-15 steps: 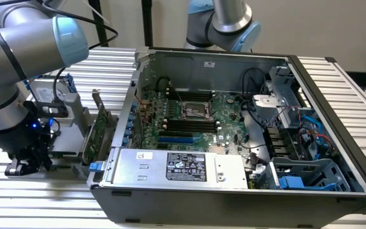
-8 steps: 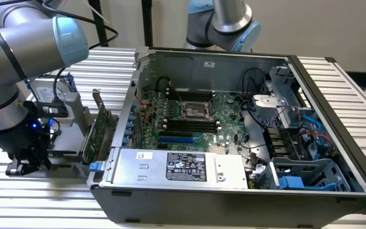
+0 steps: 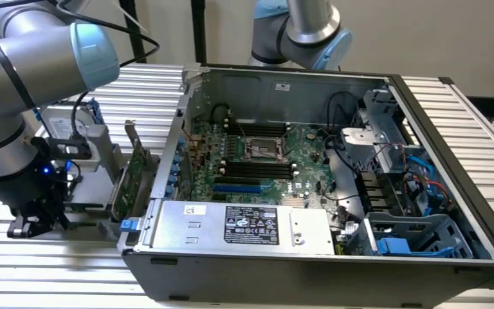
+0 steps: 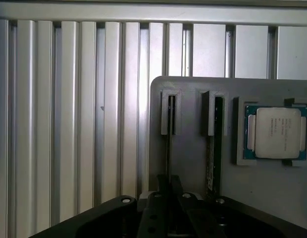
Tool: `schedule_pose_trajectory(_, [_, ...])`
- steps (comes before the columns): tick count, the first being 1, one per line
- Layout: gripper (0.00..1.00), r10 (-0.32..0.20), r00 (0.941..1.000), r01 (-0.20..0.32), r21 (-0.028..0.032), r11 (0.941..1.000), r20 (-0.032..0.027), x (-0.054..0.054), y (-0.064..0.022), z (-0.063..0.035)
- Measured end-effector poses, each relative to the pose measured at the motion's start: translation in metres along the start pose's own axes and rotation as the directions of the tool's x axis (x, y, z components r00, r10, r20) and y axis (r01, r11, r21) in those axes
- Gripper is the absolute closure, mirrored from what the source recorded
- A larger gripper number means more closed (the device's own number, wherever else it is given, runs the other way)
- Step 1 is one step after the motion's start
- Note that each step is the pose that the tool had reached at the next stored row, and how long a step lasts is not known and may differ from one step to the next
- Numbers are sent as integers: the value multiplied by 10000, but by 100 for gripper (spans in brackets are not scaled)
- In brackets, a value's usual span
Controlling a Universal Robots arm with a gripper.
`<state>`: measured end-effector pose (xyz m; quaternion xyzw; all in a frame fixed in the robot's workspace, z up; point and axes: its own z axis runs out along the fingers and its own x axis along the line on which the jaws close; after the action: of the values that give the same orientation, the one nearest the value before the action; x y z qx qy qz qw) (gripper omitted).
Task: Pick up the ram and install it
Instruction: 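Pick up the ram and move it above insertion slot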
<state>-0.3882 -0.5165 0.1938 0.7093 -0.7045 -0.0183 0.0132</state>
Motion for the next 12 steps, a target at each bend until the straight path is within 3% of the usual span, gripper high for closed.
schedule_pose_trajectory(7, [100, -1, 10000, 1, -1, 10000, -1, 1, 2, -22])
schedule_pose_trajectory(12, [100, 0, 10000, 0, -1, 10000, 2, -1, 9, -191])
